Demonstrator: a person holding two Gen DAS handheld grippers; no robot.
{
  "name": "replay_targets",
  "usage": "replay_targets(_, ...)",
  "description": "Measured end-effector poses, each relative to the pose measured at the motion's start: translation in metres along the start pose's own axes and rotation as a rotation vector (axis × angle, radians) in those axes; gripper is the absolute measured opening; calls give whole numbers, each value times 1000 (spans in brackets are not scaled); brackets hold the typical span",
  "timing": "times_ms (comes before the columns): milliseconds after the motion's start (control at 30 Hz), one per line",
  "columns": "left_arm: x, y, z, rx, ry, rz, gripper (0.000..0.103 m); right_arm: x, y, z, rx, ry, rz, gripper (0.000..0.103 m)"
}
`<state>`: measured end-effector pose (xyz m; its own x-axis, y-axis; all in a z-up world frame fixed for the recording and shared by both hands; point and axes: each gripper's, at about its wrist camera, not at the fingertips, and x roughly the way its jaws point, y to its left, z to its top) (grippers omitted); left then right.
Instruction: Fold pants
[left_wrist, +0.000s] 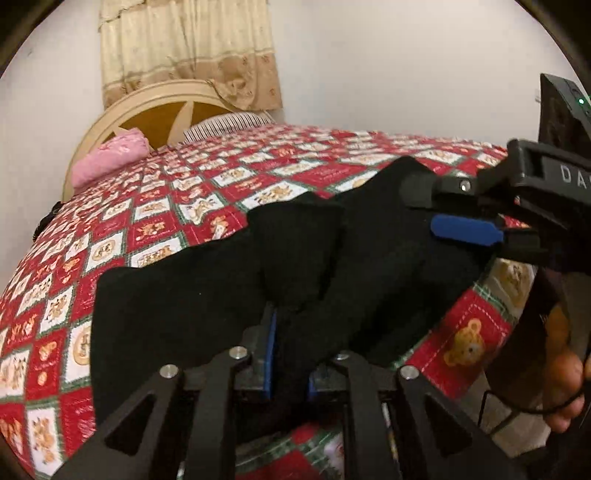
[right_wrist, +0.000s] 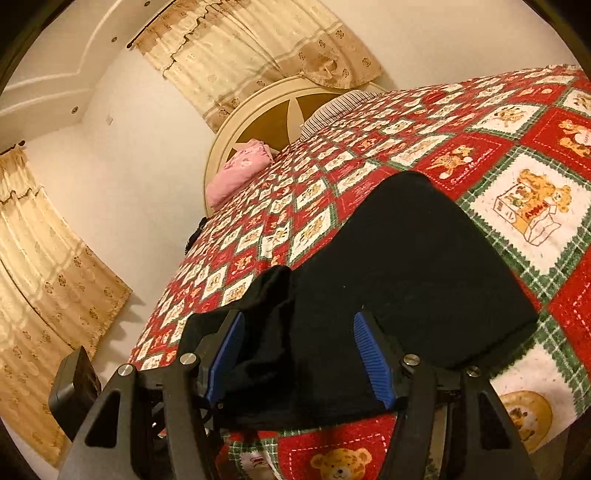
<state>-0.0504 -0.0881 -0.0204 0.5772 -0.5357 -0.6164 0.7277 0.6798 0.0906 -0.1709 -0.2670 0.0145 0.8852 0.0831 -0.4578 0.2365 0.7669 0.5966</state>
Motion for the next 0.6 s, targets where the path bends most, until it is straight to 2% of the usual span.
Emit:
replay_targets(33, -4, 5, 1, 0, 20, -10, 32, -1, 0, 2, 16, 3, 25, 63)
replay_targets(67, -7, 10, 1, -6, 33, -17, 53, -2, 0, 2, 27, 4, 47, 63)
replay_targets(100, -14, 17, 1, -22, 32, -24, 69, -4, 1, 4, 36, 1, 74, 63)
replay_targets(133, -24, 24, -4, -54, 13, -38, 73, -5, 4, 6, 35, -2, 92, 63)
replay_targets(233, -52, 52, -11, -151, -24, -89, 79, 0, 11, 9, 22, 12, 103, 63)
replay_targets(300, -60, 70, -15, -210, -45, -50, 86, 11, 10, 9, 40, 38, 117, 64)
replay_targets(400, -64, 99, -20, -292, -35, 40, 87, 32, 12, 8, 80, 77, 122, 64)
replay_targets(467, -66, 118, -25, -369, -25, 63, 87, 43, 13, 2, 106, 102, 117, 64)
replay_targets(600, -60, 140, -36, -475, -7, 86, 88, 48, 36, -15, -27, 136, 21, 64)
